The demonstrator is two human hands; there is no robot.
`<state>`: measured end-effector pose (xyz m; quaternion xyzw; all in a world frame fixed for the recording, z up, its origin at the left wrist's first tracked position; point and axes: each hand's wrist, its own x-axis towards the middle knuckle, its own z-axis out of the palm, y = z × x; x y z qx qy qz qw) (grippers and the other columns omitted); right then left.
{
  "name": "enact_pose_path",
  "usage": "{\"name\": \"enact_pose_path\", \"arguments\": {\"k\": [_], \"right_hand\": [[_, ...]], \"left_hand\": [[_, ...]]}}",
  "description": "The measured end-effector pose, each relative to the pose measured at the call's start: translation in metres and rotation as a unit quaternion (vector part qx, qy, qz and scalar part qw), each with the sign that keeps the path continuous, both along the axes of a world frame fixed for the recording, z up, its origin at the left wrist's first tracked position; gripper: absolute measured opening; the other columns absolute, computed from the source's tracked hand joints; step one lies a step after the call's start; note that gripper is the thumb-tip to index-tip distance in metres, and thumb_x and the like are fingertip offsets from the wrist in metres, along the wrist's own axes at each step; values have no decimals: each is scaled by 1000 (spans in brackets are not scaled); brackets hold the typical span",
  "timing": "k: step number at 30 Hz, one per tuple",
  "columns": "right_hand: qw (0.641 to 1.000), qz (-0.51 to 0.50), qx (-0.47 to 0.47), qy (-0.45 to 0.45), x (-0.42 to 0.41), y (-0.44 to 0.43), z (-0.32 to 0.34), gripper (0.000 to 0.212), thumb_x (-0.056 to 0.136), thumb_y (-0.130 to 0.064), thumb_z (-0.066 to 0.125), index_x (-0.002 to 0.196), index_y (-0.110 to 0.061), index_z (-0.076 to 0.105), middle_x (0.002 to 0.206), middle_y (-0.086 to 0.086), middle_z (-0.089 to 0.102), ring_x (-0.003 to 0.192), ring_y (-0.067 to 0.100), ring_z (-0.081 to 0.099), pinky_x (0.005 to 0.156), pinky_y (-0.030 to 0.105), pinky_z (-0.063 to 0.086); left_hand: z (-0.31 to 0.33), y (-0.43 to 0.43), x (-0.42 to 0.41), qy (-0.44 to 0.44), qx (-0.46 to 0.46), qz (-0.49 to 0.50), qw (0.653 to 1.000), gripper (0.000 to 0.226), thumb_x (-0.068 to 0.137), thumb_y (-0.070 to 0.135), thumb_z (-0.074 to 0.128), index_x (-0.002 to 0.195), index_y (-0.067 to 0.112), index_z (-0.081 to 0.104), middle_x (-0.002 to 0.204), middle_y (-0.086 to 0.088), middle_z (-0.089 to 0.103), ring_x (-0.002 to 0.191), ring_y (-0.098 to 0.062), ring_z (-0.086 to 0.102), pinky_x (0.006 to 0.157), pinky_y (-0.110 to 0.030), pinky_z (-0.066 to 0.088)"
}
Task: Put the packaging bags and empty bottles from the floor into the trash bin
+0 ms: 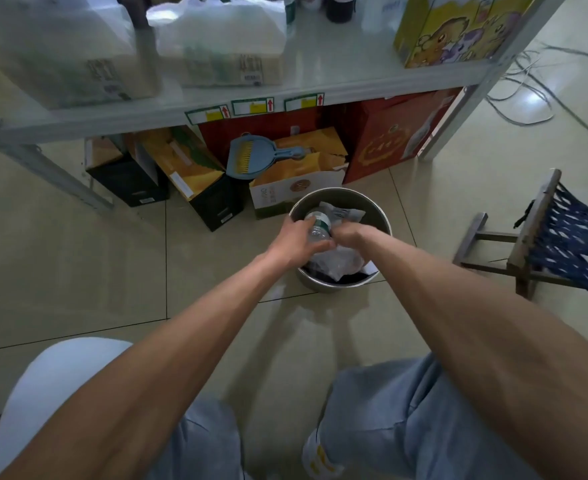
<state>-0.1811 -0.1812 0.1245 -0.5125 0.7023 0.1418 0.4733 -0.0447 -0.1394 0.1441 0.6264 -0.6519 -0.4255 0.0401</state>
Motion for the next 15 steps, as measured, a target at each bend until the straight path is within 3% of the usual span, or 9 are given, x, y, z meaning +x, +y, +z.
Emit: {"name": "enact_pose_path", "arguments": {"k": [5, 8, 10, 13, 15], "right_hand": [[995, 79, -3, 67, -6, -13, -51, 48, 100, -26, 56, 145, -13, 44, 140, 16, 58, 125, 32, 57, 99, 40, 45], [989, 101, -23, 106, 1, -17, -48, 36, 94, -31, 60, 126, -14, 58, 129, 13, 65, 112, 32, 62, 100, 43, 48], [983, 124, -21, 134, 10, -26, -53, 50, 92, -38, 57, 135, -13, 55, 134, 14, 61, 119, 33, 59, 101, 46, 47], [977, 93, -20, 192, 33, -12, -11, 79, 84, -52, 51, 150, -10, 43, 146, 21, 51, 127, 41, 51, 97, 53, 46], [970, 87, -48, 224, 52, 5, 33, 80, 91, -50, 47, 156, -5, 32, 157, 27, 35, 142, 48, 33, 112, 60, 32]], "left_hand": [[-25, -9, -4, -50, 31, -33, 998, 81, 80, 58, 72, 148, 22, 47, 156, -17, 33, 141, -36, 40, 115, -47, 39], [-23, -11, -3, -82, 41, -50, 995, 80, 78, 64, 70, 144, 26, 48, 150, -17, 38, 140, -38, 37, 112, -51, 41], [-12, -9, 3, -112, 45, -62, 991, 79, 82, 61, 67, 148, 27, 43, 151, -17, 38, 141, -40, 32, 113, -53, 36], [0, -1, 19, -124, 60, -75, 988, 96, 78, 59, 71, 157, 29, 25, 159, -13, 32, 145, -39, 29, 116, -55, 30], [16, 4, 34, -119, 76, -79, 987, 109, 69, 63, 75, 158, 30, 21, 159, -8, 36, 143, -34, 36, 115, -53, 35]]}}
